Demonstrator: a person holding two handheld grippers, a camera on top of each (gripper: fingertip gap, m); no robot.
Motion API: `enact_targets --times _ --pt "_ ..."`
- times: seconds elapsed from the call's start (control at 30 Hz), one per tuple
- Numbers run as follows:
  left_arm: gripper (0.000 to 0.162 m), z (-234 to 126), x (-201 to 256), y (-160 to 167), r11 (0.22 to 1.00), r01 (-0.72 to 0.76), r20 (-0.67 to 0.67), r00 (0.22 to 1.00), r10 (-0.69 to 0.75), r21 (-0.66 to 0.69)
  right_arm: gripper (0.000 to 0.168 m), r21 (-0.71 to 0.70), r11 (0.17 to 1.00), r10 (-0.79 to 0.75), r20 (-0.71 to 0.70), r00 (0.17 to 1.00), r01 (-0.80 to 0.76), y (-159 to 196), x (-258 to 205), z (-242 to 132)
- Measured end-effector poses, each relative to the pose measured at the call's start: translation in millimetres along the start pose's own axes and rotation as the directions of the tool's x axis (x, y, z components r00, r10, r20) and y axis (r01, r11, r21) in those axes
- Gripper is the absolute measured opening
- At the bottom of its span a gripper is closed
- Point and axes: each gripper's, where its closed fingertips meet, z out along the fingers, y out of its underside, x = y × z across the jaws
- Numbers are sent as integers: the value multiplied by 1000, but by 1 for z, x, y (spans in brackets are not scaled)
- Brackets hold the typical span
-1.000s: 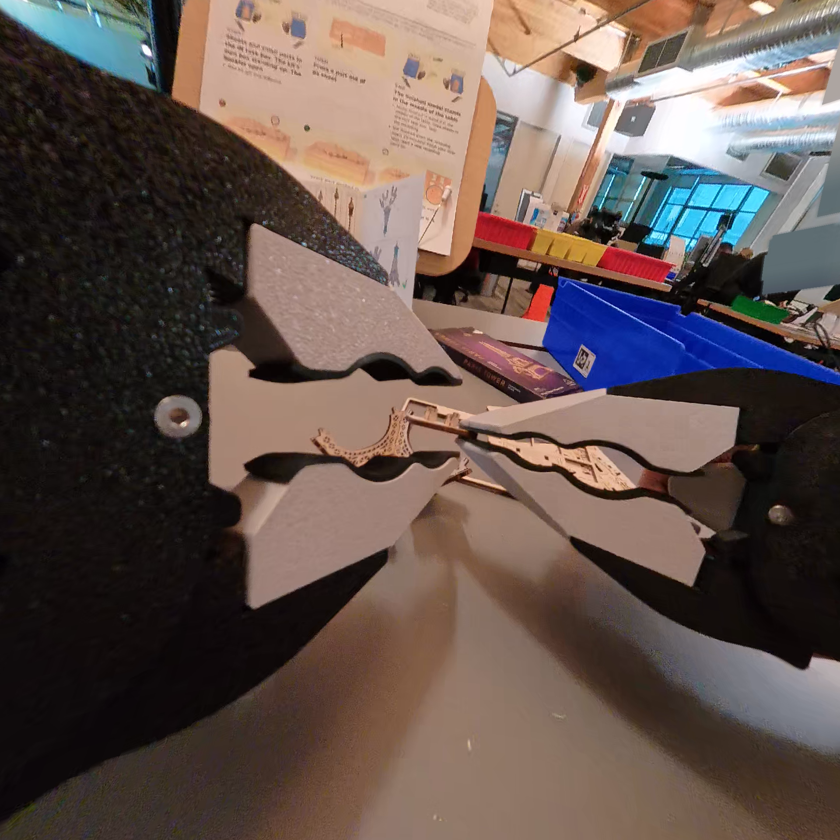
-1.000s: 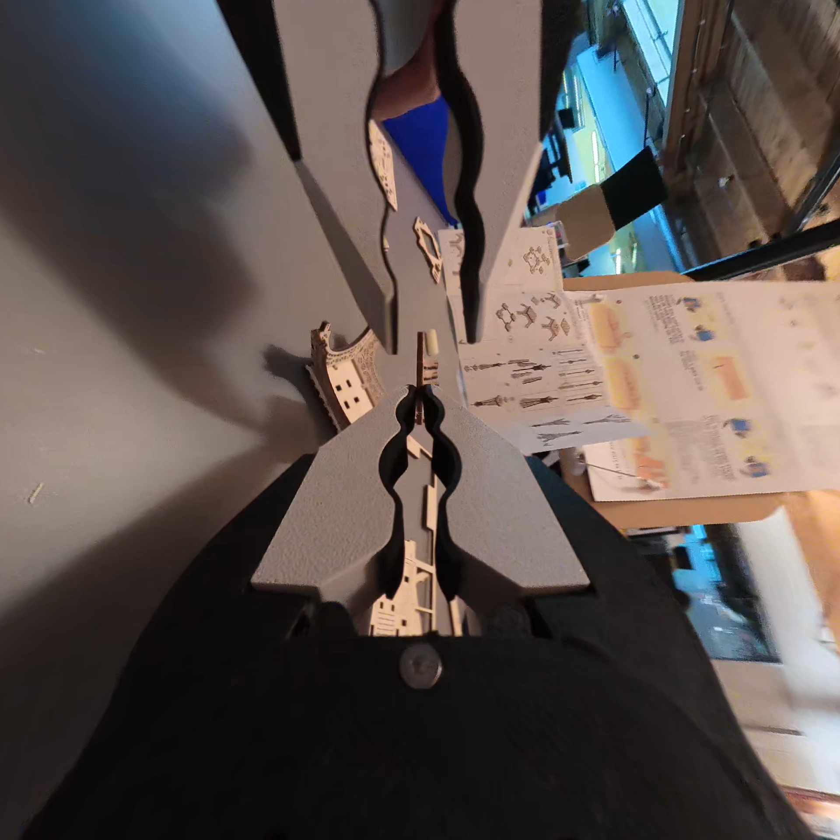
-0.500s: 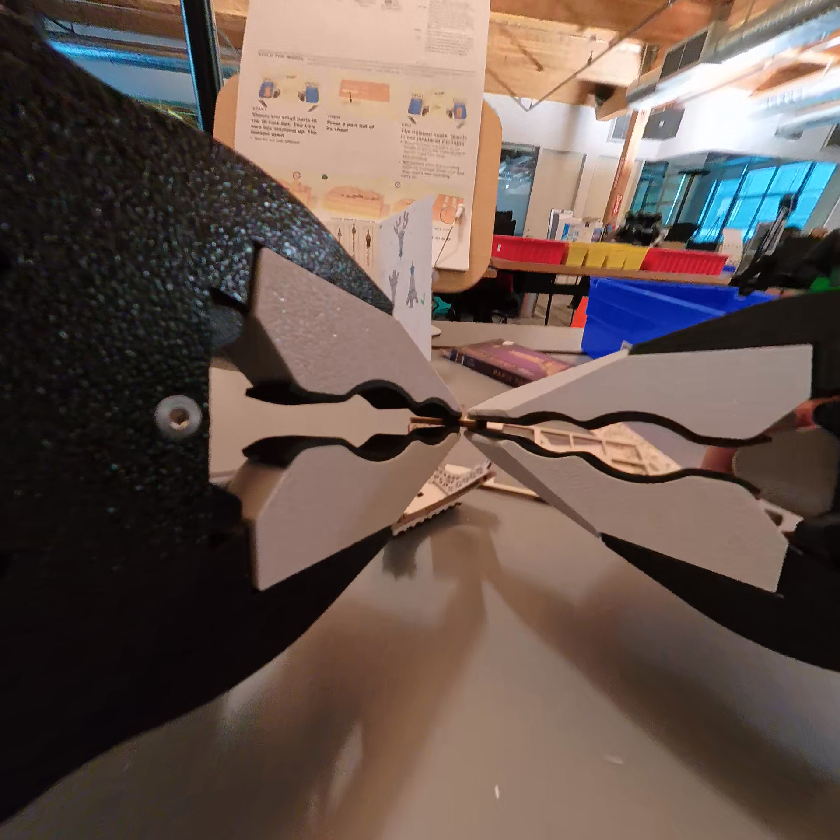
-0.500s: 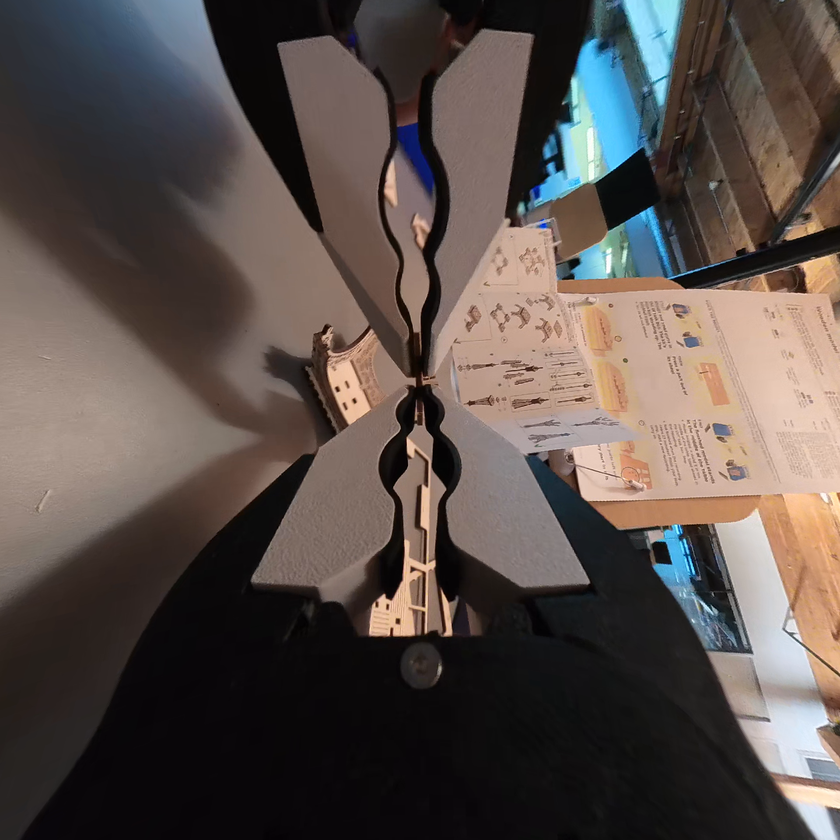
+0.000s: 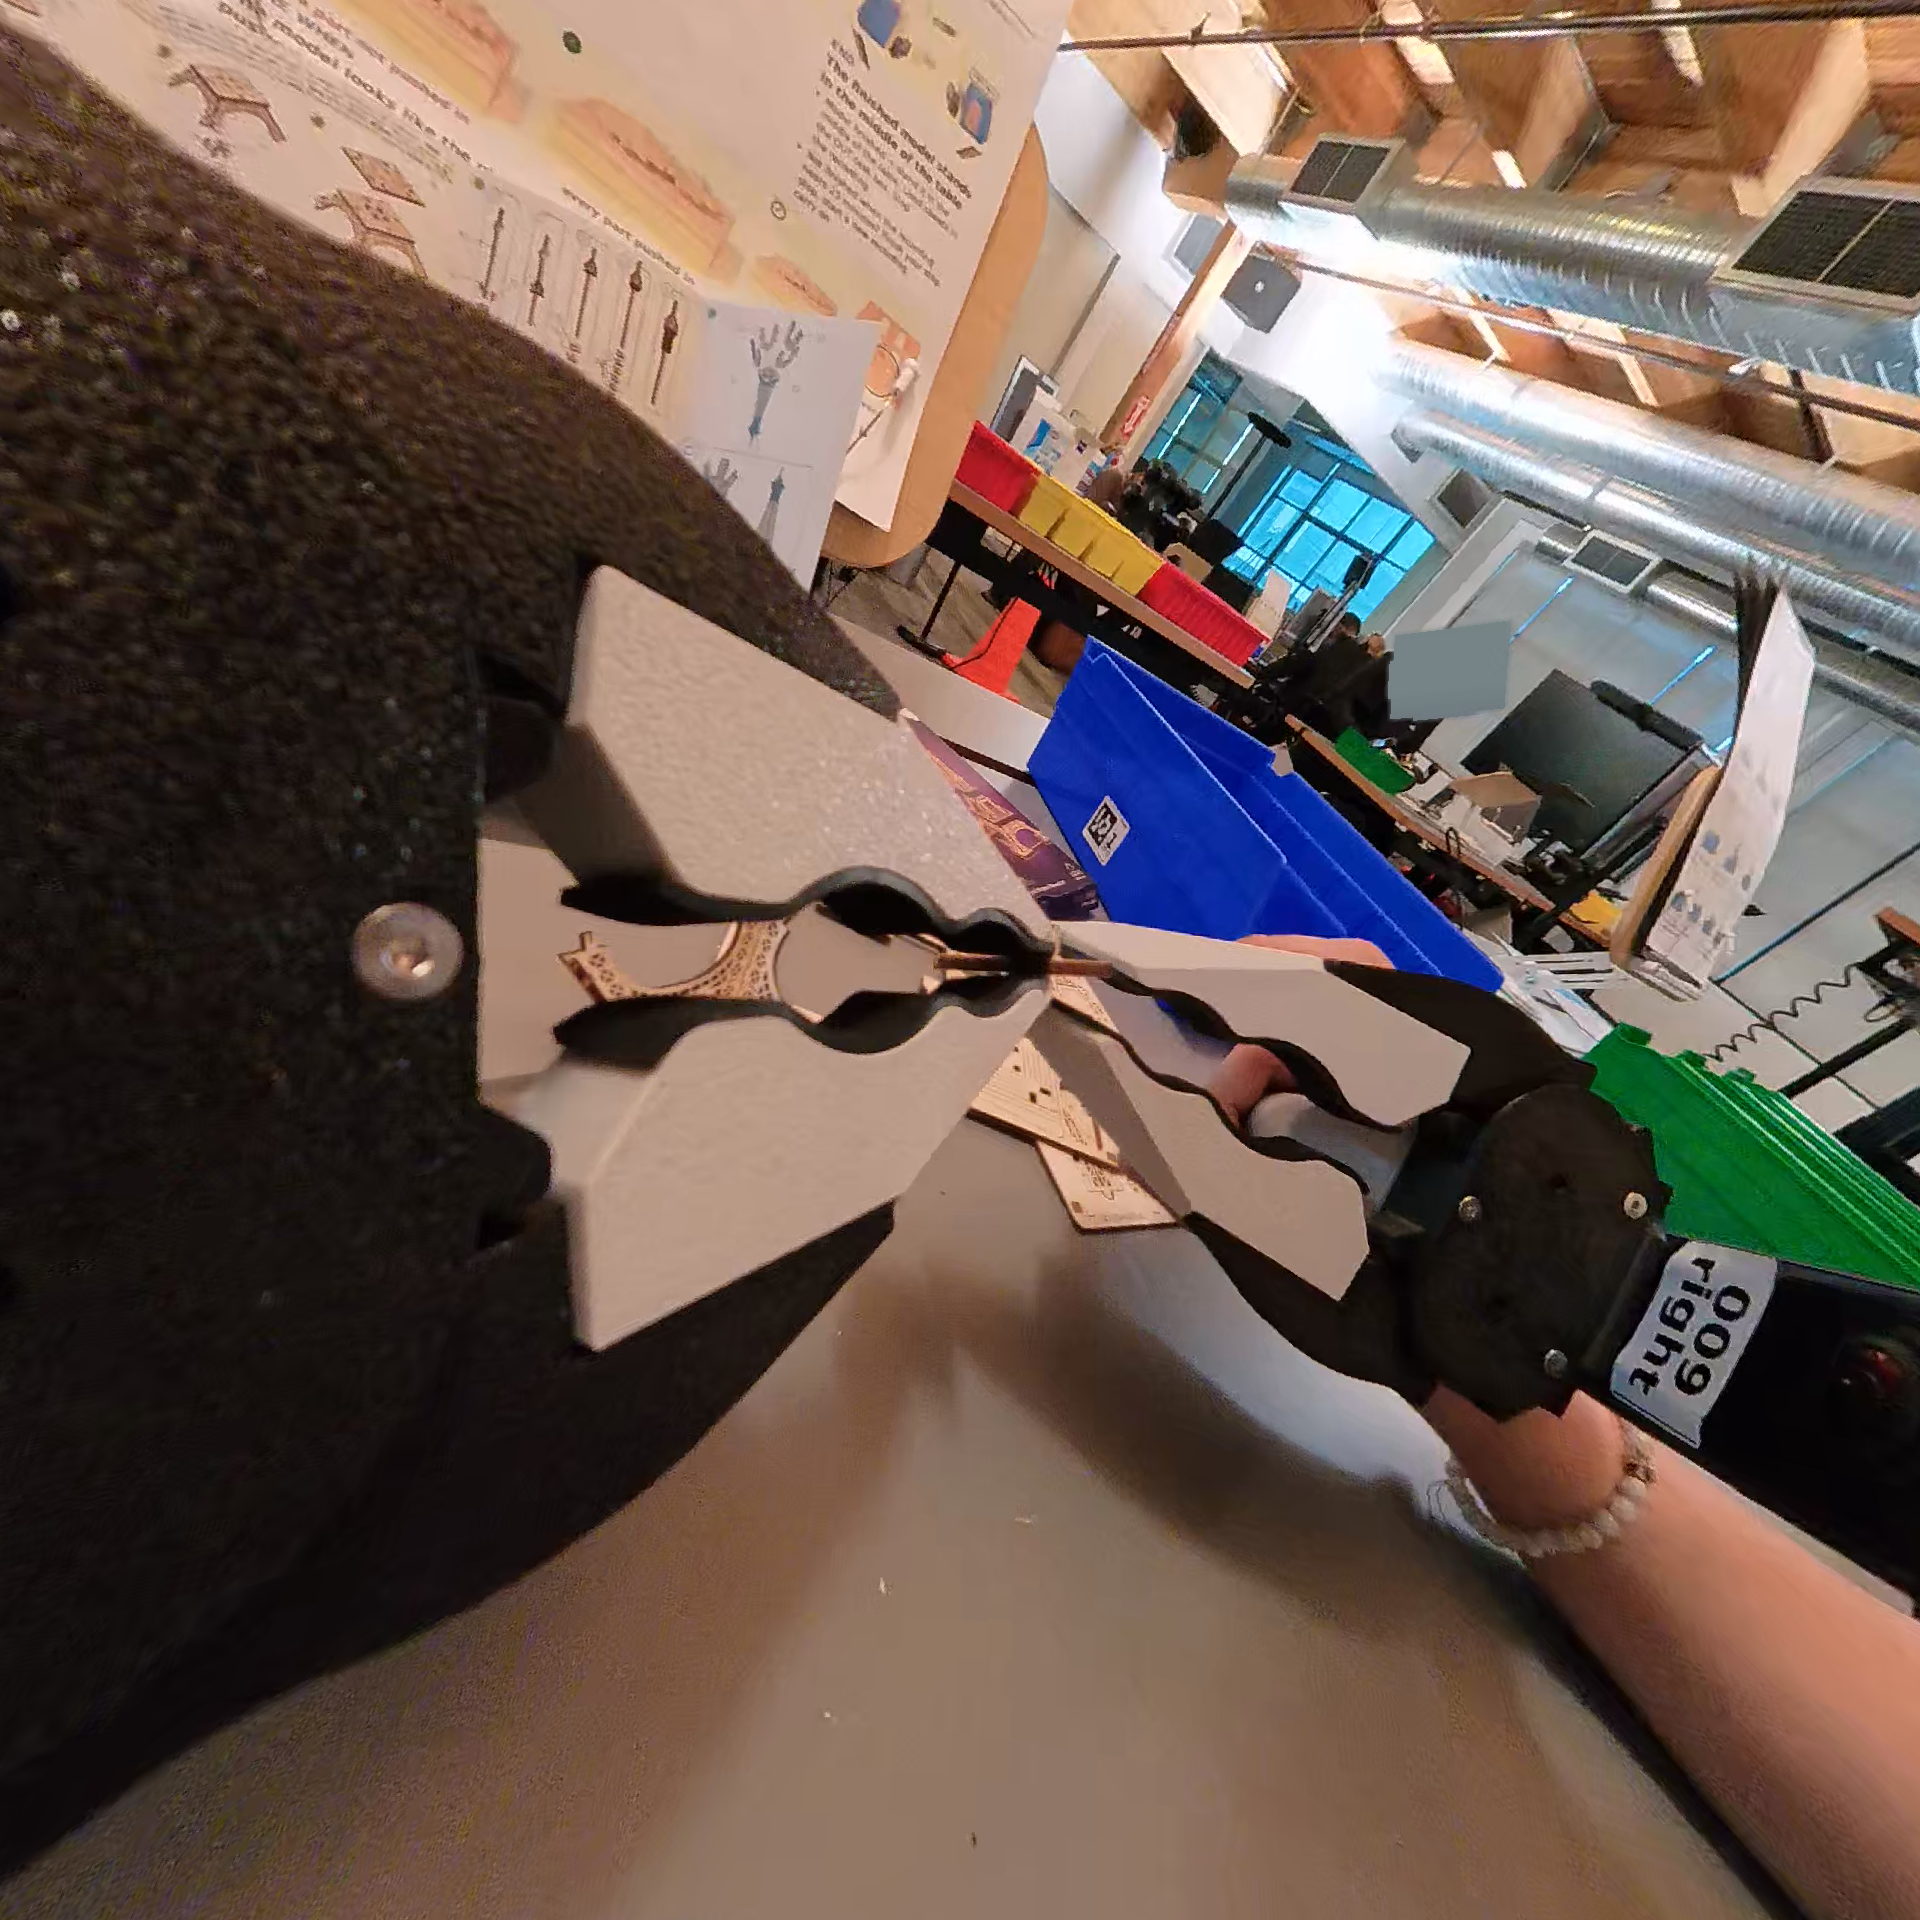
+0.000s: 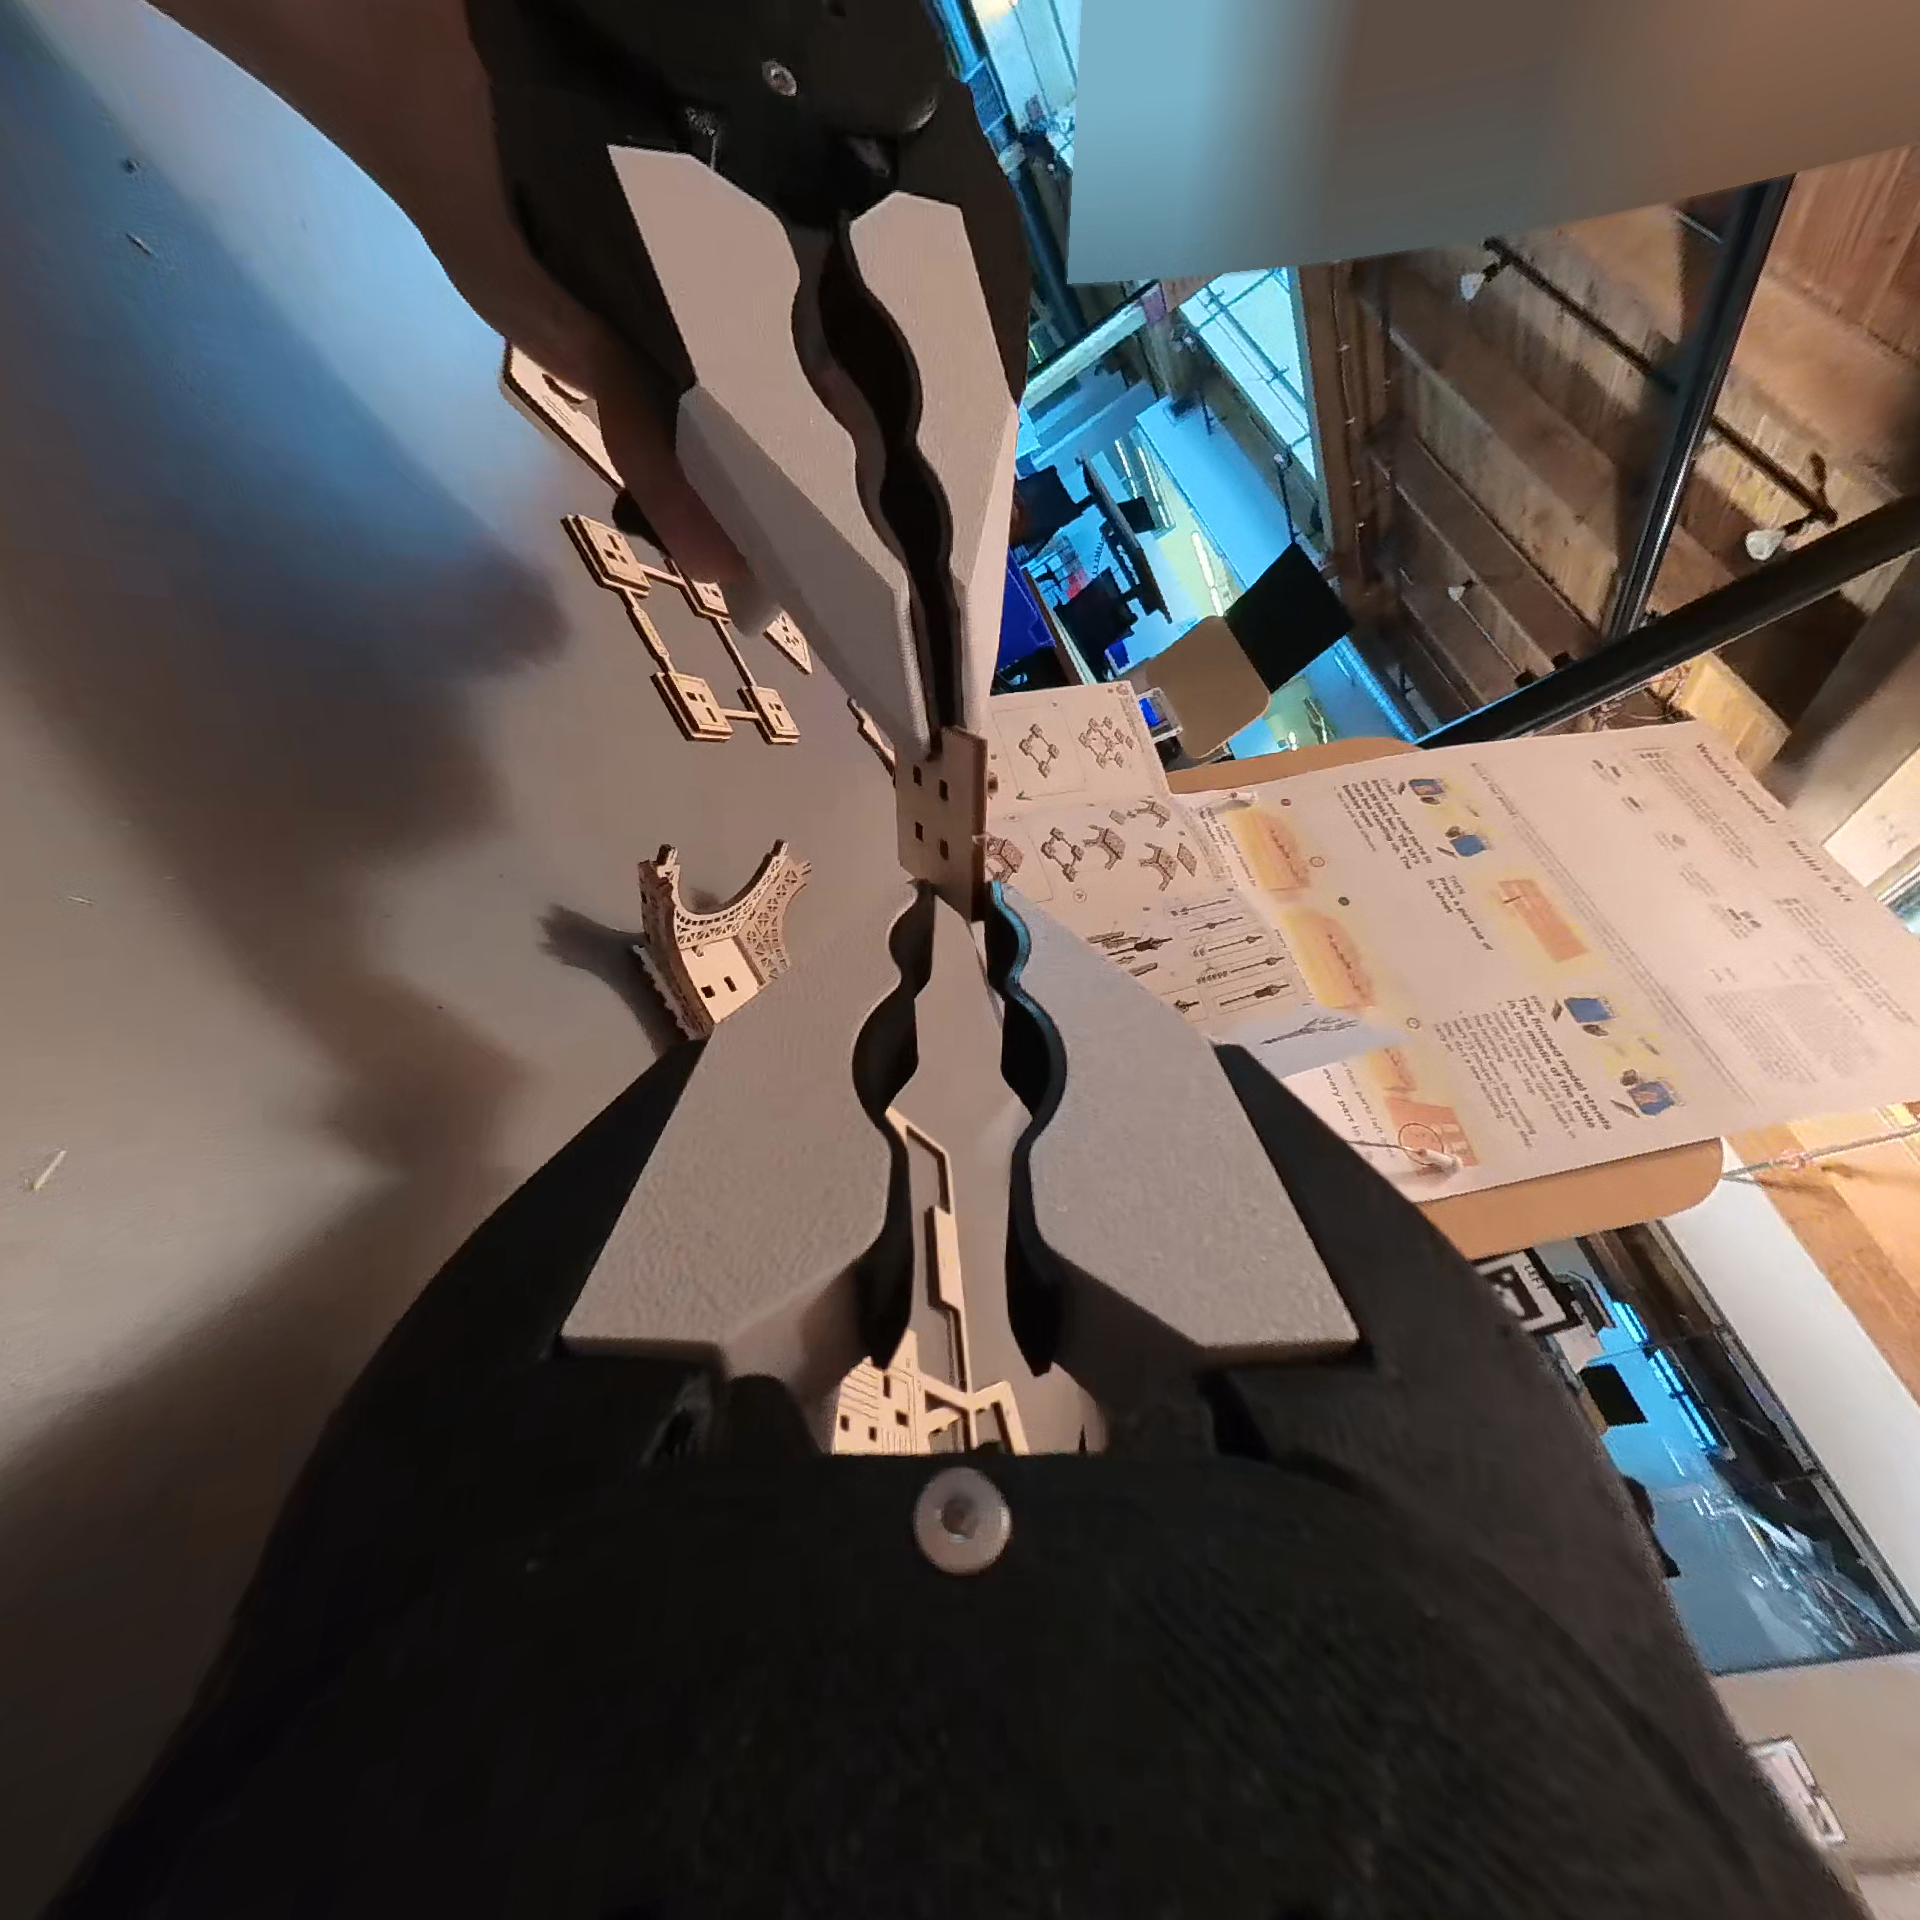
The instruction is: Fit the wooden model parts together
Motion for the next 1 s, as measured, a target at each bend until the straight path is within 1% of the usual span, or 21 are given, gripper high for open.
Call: enact_targets --times 0.07,0.1,0.17,0.2,0.23,0.33,0.47,0.57,0.77,0.9,1.0 --pt "1 0 -2 0 1000 14 7 1000 -14 5 4 2 1000 -14 -9 1000 14 -1 2 -1" --pt "3 0 -4 2 1000 24 20 1000 -24 -6 0 -8 1000 -26 -14 1000 26 -1 3 -1" --pt "4 0 -5 10 998 39 24 999 -38 -52 0 -56 997 -55 -1 998 55 4 2 1" --pt "8 0 -4 14 996 37 18 999 -36 -79 0 -82 994 -75 12 997 76 7 -1 2" --pt "12 0 -3 17 994 26 17 1000 -24 -103 0 -106 989 -102 29 994 104 10 -4 3" --pt "15 2 4 29 983 -28 -20 999 25 -184 0 -191 967 -153 101 983 170 21 -17 7" --pt "16 4 15 39 965 -71 -81 995 52 -250 0 -233 961 -111 182 977 152 28 -30 8" --pt "16 5 18 47 948 -120 -96 991 95 -296 0 -248 957 -97 221 971 152 32 -36 7" --pt "16 7 26 51 921 -207 -134 976 172 -331 0 -244 967 1 287 958 72 29 -48 6" --pt "8 8 31 53 917 -201 -156 975 155 -344 0 -236 972 65 311 948 11 26 -52 5" --pt "7 8 31 51 925 -174 -156 980 127 -338 0 -236 971 100 316 943 -24 24 -51 4"
